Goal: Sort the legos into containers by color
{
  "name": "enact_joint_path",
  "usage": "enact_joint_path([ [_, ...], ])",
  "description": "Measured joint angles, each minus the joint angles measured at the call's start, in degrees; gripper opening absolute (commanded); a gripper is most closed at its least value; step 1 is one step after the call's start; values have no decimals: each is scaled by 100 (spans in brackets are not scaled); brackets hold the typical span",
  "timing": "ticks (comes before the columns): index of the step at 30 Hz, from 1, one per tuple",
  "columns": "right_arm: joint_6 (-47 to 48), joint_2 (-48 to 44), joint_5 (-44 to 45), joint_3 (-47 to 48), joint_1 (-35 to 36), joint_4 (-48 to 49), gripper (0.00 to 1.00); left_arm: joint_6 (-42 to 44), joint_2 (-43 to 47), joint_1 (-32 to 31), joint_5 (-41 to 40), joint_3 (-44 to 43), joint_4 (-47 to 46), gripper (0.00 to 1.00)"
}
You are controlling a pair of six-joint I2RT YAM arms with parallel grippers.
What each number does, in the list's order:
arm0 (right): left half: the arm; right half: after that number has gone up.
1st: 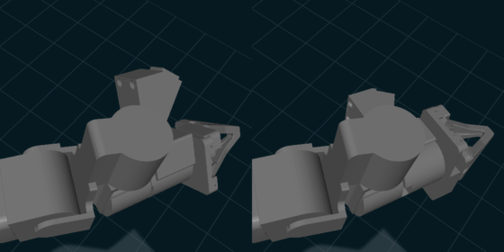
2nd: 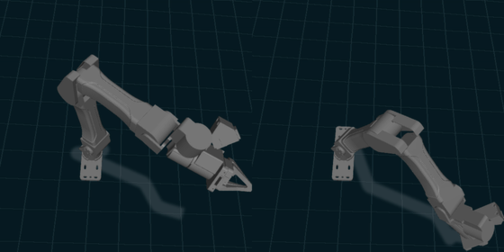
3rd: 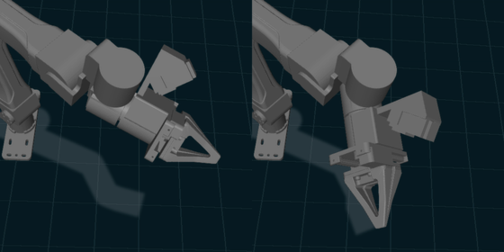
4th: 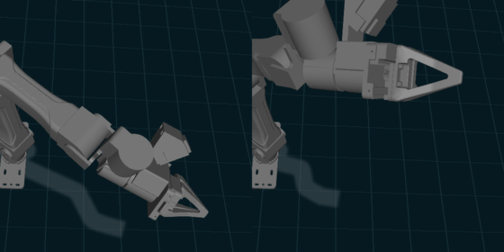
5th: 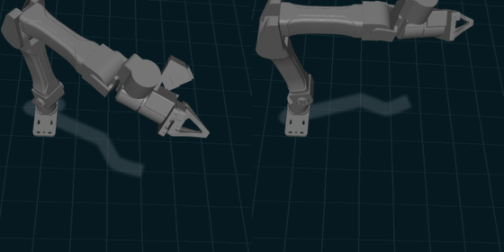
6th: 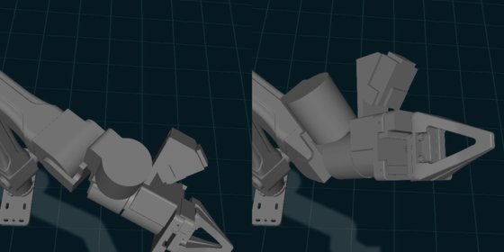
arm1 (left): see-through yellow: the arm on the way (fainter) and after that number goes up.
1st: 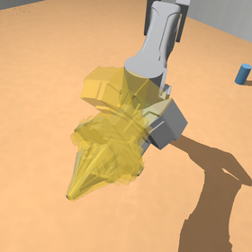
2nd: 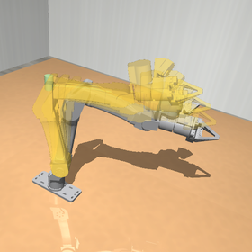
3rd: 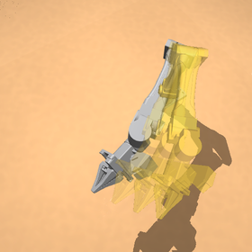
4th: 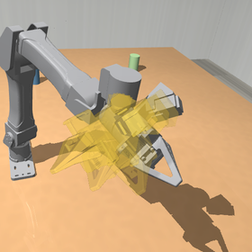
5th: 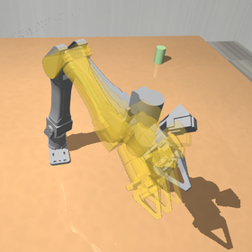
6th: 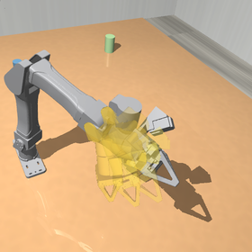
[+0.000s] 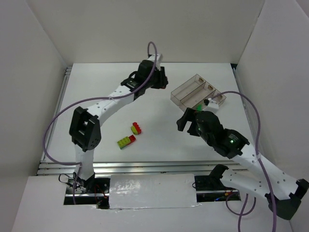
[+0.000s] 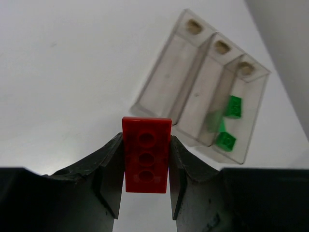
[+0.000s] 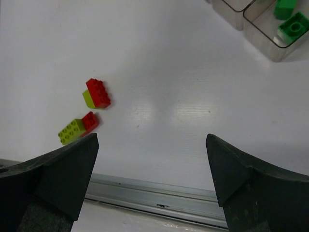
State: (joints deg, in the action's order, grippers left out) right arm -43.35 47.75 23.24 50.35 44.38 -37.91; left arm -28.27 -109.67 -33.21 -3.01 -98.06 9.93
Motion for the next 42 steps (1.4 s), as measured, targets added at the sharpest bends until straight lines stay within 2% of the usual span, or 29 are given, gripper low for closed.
enact_joint_path([
  [3, -74, -529, 179, 61, -4, -254, 100, 219, -713, -422, 219, -841, -249, 27],
  [5, -72, -739, 221, 129, -9, -389, 100, 306, -1174, -651, 284, -1209, -461, 28],
  [8, -68, -909, 260, 232, -35, -538, 100, 345, -1941, -935, 402, -1786, -643, 30],
  [10, -63, -935, 289, 289, -39, -680, 100, 376, -2463, -1049, 463, -2127, -785, 36],
  [13, -42, -1036, 295, 302, -39, -890, 100, 402, -2983, -1130, 481, -2430, -866, 46],
  [15, -39, -1115, 297, 302, -42, -1038, 100, 389, -3211, -1176, 466, -2616, -861, 61],
  [16, -37, -1147, 295, 302, -44, -1113, 100, 387, -3298, -1193, 433, -2684, -868, 75],
  [19, -22, -1290, 295, 304, -52, -1244, 100, 404, -3362, -1209, 411, -2721, -933, 95],
  [20, -11, -1316, 293, 306, -52, -1283, 100, 409, -3362, -1211, 393, -2721, -994, 99],
  [25, 63, -1320, 282, 343, -52, -1368, 100, 372, -3346, -1213, 212, -2712, -1169, 99],
  [29, 153, -1300, 223, 348, -55, -1351, 100, 254, -2736, -1217, -595, -1941, -968, 99],
  [34, 463, -944, -160, 345, -55, -1073, 100, -363, -1246, -1174, -2085, -1084, 308, 99],
  [38, 702, 70, -632, 321, -48, -638, 100, -1163, 431, -951, -2876, 136, 1255, 99],
  [42, 879, 1327, -1119, 271, 17, 48, 99, -1867, 1976, -461, -3193, 1906, 1814, 99],
])
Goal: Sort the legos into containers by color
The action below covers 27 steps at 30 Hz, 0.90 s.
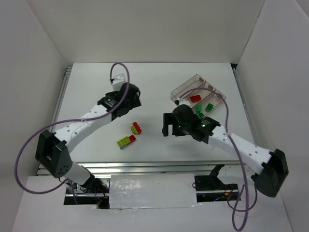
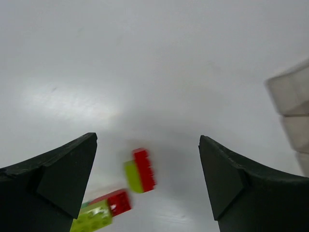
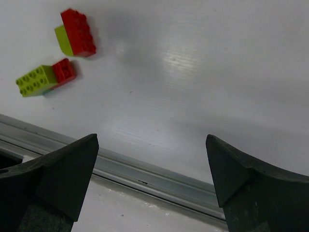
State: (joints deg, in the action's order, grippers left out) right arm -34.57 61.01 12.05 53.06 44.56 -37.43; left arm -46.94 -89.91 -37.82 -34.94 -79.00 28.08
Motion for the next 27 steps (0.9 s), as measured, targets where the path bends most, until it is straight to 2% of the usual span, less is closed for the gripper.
enact_joint_path([
  [4, 201, 1434, -332, 190, 284, 520, 99, -393, 1047, 557, 4, 1462, 560, 100],
  [7, 365, 2702, -398, 981, 590, 645, 99, -640, 1735, 702, 42, 2076, 1034, 100],
  [12, 662, 4870, -267, 3141, 970, 715, 98, -874, 3062, 922, 46, 2404, 1663, 100],
  [15, 785, 5751, -216, 4107, 1062, 614, 98, -846, 3635, 1099, -48, 2400, 1945, 100],
  [19, 874, 6391, -116, 4736, 1093, 315, 94, -708, 4048, 1178, -127, 2396, 2297, 100],
  [23, 890, 6625, -2, 4863, 1093, 57, 87, -570, 4234, 1185, -105, 2404, 2358, 99],
  [25, 885, 6636, 52, 4837, 1093, -9, 86, -527, 4249, 1187, -70, 2406, 2352, 99],
  [27, 890, 6620, 120, 4750, 1091, 15, 76, -448, 4234, 1191, -4, 2444, 2306, 100],
])
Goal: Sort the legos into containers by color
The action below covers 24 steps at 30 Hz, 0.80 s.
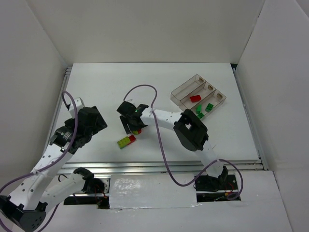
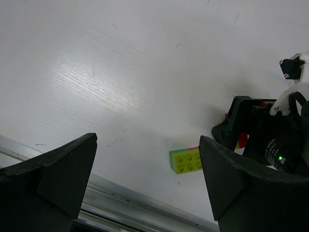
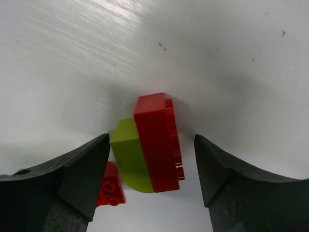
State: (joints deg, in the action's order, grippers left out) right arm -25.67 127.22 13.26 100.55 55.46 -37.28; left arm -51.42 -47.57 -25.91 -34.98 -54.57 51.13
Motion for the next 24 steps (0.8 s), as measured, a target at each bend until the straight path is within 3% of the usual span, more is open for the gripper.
enact_joint_path([
  [2, 4, 0, 33, -125, 0, 9, 61, 48, -35, 2, 87, 68, -57, 99],
  [4, 7, -68, 70, -234, -2, 70, 56, 79, -68, 2, 184, 146, -125, 99],
  [7, 26, -269, 92, -564, -26, 164, 35, 192, -144, 2, 334, 186, -192, 100],
  [8, 7, -356, 76, -710, -42, 225, 0, 203, -173, 2, 378, 186, -227, 100],
  [16, 175, -1432, 337, -2063, -116, 835, 0, 219, -326, 20, 1285, 240, -828, 100],
  [24, 527, -5316, -155, -4710, -144, 2288, 0, 50, -654, -9, 3554, 518, -2693, 99],
])
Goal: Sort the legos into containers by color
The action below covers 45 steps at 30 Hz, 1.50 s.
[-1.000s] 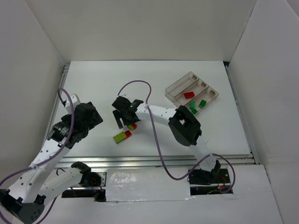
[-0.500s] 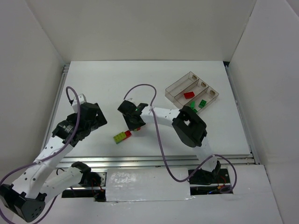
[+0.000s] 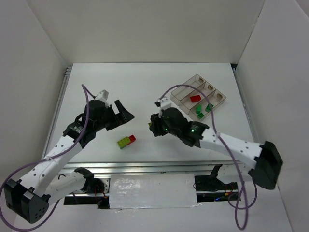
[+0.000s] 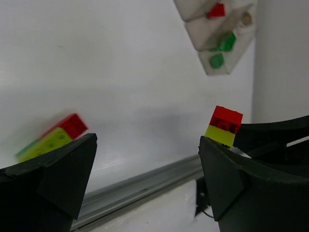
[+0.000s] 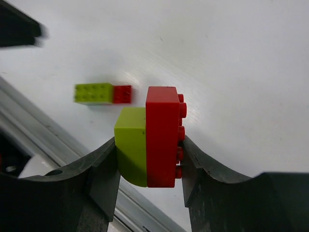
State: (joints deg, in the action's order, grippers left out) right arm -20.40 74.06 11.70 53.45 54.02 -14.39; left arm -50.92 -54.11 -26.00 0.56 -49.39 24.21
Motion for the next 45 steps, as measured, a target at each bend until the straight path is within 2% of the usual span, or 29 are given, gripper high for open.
enact_joint_path([
  [3, 55, -914, -173, -413, 0, 345, 0, -258, -365, -179, 789, 92, -728, 100],
  [6, 55, -1196, -243, -501, 11, 378, 0, -525, -793, -603, 1259, 85, -1405, 98],
  [10, 52, -1228, -249, -553, 26, 280, 0, -774, -1193, -1082, 1460, -57, -1860, 96],
  [16, 31, -1373, -229, -560, 39, 260, 0, -929, -1346, -1281, 1582, -107, -2286, 86],
  [20, -13, -1432, -243, -560, 44, 278, 0, -977, -1421, -1307, 1646, -98, -2507, 67],
  [23, -98, -1421, -181, -557, 48, 269, 0, -1069, -1475, -1340, 1698, -85, -2608, 44],
  [25, -149, -1394, -140, -544, 48, 240, 0, -1058, -1502, -1353, 1707, -81, -2649, 36],
  [26, -181, -1362, -122, -527, 48, 223, 0, -1036, -1515, -1353, 1709, -76, -2669, 21],
  [27, -210, -1327, -105, -498, 48, 192, 1, -1038, -1526, -1351, 1709, -63, -2686, 13],
  [28, -243, -1274, -85, -457, 48, 153, 4, -1049, -1545, -1335, 1714, -46, -2726, 7],
  [29, -273, -1239, -66, -435, 48, 129, 15, -1049, -1572, -1322, 1716, -46, -2745, 0],
  [31, -323, -1196, -26, -417, 46, 105, 23, -1045, -1622, -1305, 1729, -44, -2785, 0],
  [32, -345, -1189, -35, -417, 39, 96, 59, -1040, -1631, -1303, 1733, -44, -2787, 0],
  [34, -424, -1191, -111, -415, 33, 114, 95, -990, -1631, -1307, 1733, -35, -2844, 0],
  [35, -452, -1189, -216, -415, 33, 116, 100, -927, -1628, -1331, 1755, -35, -2916, 0],
  [39, -385, -1248, -868, -424, -122, 144, 100, -590, -1543, -1401, 1777, -35, -2979, 0],
  [45, -199, -2085, -2699, -817, -1274, 240, 100, 173, -1394, -1405, 1961, -35, -2988, 0],
])
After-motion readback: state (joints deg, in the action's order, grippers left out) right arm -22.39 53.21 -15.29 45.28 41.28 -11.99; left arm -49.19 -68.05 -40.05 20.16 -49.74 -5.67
